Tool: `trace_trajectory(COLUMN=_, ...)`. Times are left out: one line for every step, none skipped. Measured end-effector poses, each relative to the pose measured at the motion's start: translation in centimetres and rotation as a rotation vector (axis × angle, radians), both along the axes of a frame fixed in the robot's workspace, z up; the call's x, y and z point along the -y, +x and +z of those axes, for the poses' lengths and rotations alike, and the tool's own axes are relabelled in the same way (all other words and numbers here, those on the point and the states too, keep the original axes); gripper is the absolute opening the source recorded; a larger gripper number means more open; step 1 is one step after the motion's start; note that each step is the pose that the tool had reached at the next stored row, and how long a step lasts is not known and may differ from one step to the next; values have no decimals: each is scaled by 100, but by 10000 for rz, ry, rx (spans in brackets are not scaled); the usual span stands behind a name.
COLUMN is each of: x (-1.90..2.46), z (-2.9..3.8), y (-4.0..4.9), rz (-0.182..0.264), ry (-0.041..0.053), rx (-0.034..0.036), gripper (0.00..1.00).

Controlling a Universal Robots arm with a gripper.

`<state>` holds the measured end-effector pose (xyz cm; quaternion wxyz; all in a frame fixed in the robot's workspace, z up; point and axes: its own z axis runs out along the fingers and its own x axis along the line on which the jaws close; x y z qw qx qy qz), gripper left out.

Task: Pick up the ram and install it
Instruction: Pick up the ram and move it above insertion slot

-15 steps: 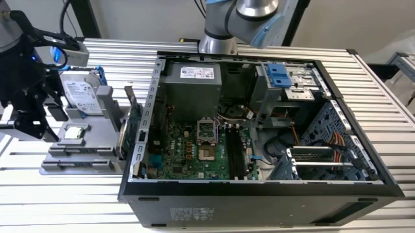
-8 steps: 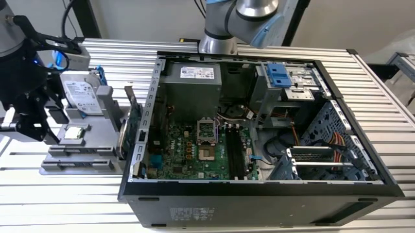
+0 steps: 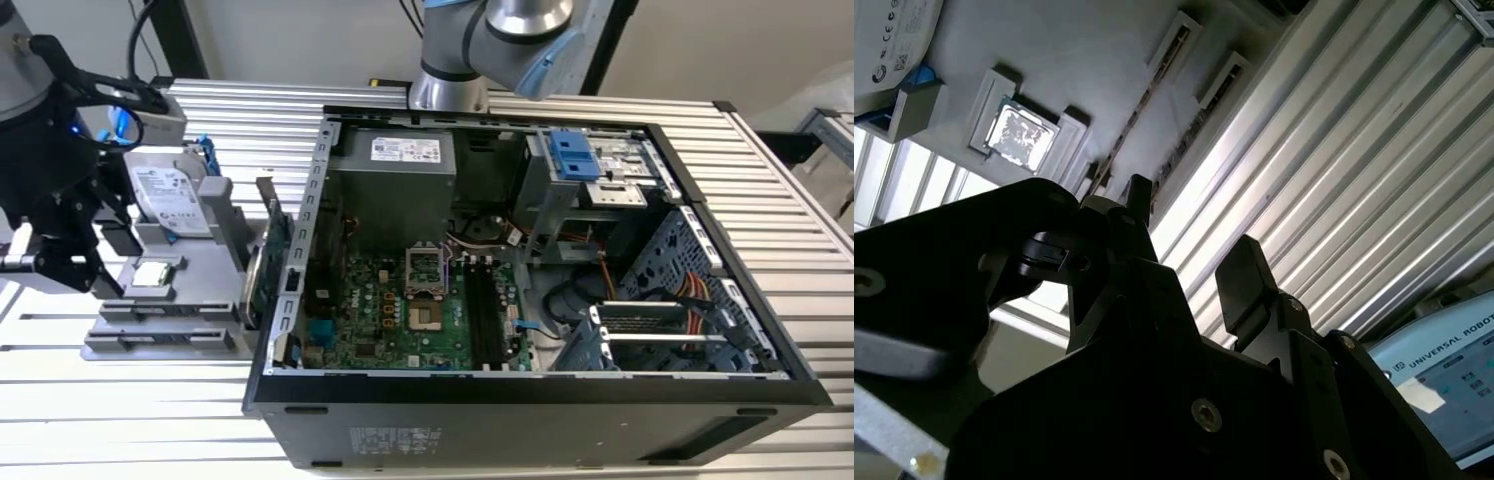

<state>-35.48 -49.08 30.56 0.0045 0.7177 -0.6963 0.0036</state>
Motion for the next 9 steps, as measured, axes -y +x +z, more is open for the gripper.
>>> trace_trajectory(x=0, z=-7, y=-1, rz=-1, ry=1, rx=-16, gripper=100)
trace_trajectory(x=0, z=-12, y=-1, rz=-1, ry=-2, rx=-49, gripper=100)
trace_trajectory(x=0, z=-22, y=-1, rz=-1, ry=-2, rx=-81, gripper=100)
trace_trajectory(x=0, z=-33, y=-1, rz=0, ry=-1, rx=-111, gripper=100)
trace_trajectory(x=0, z=-45, y=-1, rz=-1, ry=-1, rx=-126, gripper=100)
trace_trajectory(x=0, z=-55, y=0, rz=0, ry=-2, rx=-127, gripper=100)
trace_trajectory(x=0, z=-64, y=0, rz=0, ry=2, rx=-128, gripper=100)
trace_trajectory(x=0, z=-75, y=-1, rz=0, ry=10, rx=-126, gripper=100)
trace_trajectory(x=0, z=-85, y=-2, rz=0, ry=14, rx=-123, gripper=100)
